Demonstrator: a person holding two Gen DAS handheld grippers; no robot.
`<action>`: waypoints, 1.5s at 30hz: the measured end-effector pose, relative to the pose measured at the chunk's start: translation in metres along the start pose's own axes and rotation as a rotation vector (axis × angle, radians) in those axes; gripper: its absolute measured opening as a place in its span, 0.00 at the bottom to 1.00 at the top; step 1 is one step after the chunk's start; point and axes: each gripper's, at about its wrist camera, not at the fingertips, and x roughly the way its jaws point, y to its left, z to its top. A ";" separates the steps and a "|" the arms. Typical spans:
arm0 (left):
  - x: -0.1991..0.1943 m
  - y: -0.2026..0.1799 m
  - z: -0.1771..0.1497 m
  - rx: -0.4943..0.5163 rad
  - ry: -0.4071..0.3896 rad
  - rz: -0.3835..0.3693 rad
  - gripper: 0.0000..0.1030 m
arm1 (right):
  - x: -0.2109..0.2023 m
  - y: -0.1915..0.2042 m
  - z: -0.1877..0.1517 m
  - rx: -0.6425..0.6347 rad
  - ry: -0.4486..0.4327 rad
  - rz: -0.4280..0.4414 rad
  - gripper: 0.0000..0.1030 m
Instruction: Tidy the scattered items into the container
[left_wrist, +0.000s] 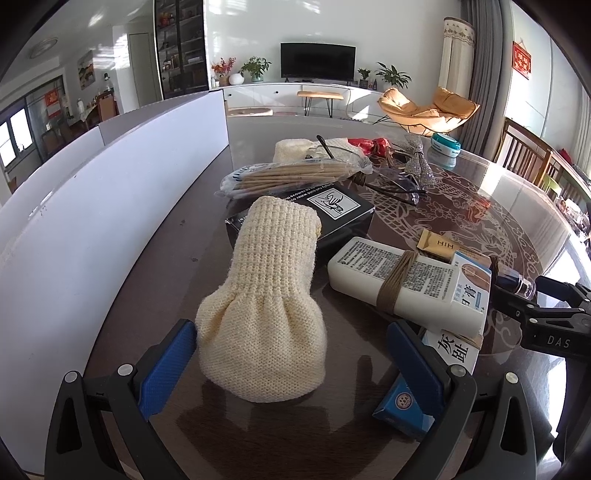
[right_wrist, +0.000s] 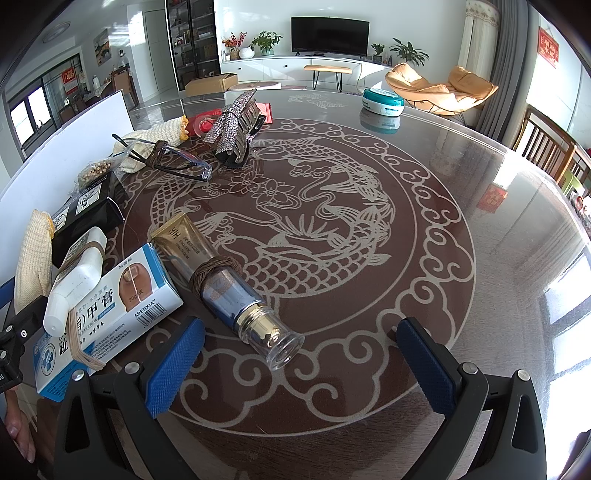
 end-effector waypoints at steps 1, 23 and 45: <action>0.000 0.000 0.000 0.003 0.001 -0.001 1.00 | 0.000 0.000 0.000 0.000 0.000 0.000 1.00; 0.001 0.002 0.001 -0.007 0.003 0.005 1.00 | 0.000 0.000 0.000 0.000 0.000 0.000 1.00; 0.001 0.003 0.001 -0.015 0.007 -0.003 1.00 | 0.000 0.000 0.000 0.000 0.000 0.000 1.00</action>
